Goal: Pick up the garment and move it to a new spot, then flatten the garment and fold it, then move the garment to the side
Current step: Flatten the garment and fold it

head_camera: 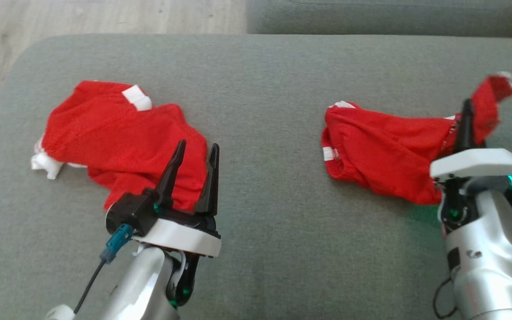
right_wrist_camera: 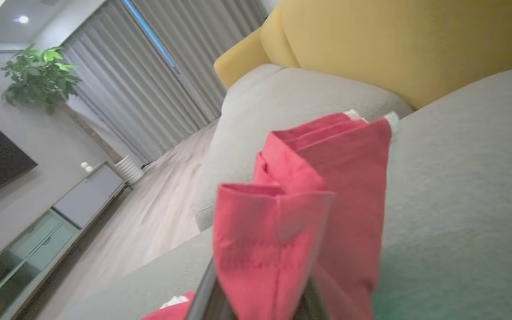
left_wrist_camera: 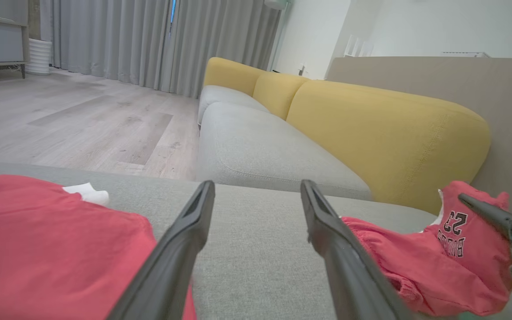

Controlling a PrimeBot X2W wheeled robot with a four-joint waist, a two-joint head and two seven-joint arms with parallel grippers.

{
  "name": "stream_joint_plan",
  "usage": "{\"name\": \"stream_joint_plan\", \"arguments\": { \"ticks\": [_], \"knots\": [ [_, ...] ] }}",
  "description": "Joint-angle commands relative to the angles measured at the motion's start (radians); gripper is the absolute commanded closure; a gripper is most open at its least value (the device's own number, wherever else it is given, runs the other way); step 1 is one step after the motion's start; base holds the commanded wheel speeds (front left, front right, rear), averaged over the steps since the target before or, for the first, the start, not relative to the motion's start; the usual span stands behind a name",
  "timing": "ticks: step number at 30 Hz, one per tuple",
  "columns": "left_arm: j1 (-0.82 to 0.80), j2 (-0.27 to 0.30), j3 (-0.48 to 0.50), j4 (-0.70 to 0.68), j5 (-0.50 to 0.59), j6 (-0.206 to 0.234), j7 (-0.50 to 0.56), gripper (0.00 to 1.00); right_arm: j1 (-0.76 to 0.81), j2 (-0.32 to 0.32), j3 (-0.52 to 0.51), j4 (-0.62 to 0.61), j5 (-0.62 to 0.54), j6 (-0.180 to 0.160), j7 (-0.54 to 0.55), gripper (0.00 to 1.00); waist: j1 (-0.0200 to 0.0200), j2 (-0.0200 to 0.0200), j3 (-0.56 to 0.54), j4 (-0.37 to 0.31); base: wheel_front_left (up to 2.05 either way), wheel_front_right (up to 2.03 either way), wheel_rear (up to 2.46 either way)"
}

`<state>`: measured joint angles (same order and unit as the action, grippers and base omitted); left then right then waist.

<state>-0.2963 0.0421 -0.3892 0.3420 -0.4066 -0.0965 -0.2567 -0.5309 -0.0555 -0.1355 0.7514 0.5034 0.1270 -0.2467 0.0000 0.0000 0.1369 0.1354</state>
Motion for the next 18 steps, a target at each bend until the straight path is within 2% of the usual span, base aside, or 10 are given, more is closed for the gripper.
{"name": "stream_joint_plan", "arguments": {
  "ticks": [1,8,18],
  "knots": [
    [-0.004,0.008,0.026,-0.028,-0.005,0.003,-0.005,0.00,-0.038,0.005,0.061,-0.042,0.022,0.004,-0.008,1.00,0.0000,0.0000,-0.008,0.017,0.00,0.00,0.00],
    [0.002,0.008,0.021,-0.017,-0.008,0.007,-0.005,0.00,-0.022,0.005,0.235,-0.074,0.078,0.004,-0.006,1.00,0.0000,0.0000,-0.020,0.060,0.00,0.00,0.00],
    [0.009,0.008,0.021,-0.004,-0.010,0.006,-0.005,0.00,0.018,0.005,0.380,-0.037,0.109,0.004,0.003,1.00,0.0000,0.0000,-0.028,0.083,0.00,0.00,0.00]
  ]
}}
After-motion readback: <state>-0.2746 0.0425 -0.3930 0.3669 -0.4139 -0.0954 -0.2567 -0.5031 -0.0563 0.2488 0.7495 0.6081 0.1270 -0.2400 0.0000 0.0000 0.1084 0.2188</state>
